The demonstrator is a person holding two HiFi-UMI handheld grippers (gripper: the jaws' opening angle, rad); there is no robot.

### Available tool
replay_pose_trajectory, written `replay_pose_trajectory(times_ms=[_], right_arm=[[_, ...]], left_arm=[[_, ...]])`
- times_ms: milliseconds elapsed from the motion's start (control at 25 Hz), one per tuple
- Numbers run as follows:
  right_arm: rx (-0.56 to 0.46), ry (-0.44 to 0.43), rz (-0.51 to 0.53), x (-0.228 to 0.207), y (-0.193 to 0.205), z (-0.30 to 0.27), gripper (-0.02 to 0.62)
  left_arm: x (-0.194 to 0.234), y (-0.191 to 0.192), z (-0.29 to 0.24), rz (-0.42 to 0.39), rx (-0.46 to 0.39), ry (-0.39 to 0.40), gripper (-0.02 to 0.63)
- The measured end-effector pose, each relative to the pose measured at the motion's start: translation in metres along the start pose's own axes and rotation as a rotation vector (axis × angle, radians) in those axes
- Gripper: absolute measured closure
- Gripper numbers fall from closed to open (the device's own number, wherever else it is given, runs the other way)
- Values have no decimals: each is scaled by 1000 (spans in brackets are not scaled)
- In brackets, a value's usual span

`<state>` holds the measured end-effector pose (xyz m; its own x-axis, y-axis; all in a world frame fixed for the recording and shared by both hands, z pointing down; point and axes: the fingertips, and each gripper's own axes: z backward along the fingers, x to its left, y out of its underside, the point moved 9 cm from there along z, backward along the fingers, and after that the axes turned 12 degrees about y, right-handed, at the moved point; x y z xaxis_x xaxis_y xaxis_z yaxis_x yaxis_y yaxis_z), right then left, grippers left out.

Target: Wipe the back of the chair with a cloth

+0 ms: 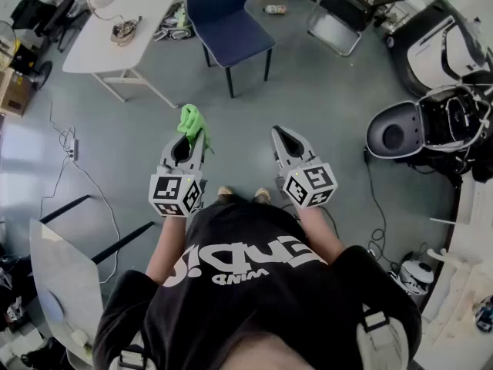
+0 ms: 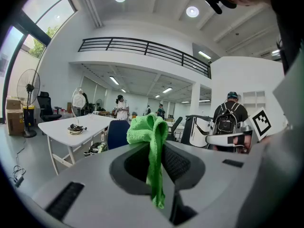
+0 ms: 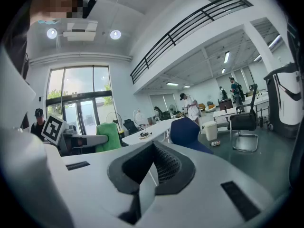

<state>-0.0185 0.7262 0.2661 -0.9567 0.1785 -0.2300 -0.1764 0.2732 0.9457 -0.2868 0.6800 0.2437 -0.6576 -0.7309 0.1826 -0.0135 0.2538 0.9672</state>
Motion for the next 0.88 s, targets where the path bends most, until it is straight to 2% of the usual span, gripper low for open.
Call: replay_pose_trajectory(times_ms=[400,560,880], right_arm=[[-51,13,-45,17,10,-23,606],[-87,52,-63,19,2,-20,606],[-89,91,-77,13,-1,-43,606]], left_arm=[[36,0,-11,-30,-1,54,549],[40,-7,-11,-37,-4,89,549],[62,-10,-30,-31,-14,96,549]])
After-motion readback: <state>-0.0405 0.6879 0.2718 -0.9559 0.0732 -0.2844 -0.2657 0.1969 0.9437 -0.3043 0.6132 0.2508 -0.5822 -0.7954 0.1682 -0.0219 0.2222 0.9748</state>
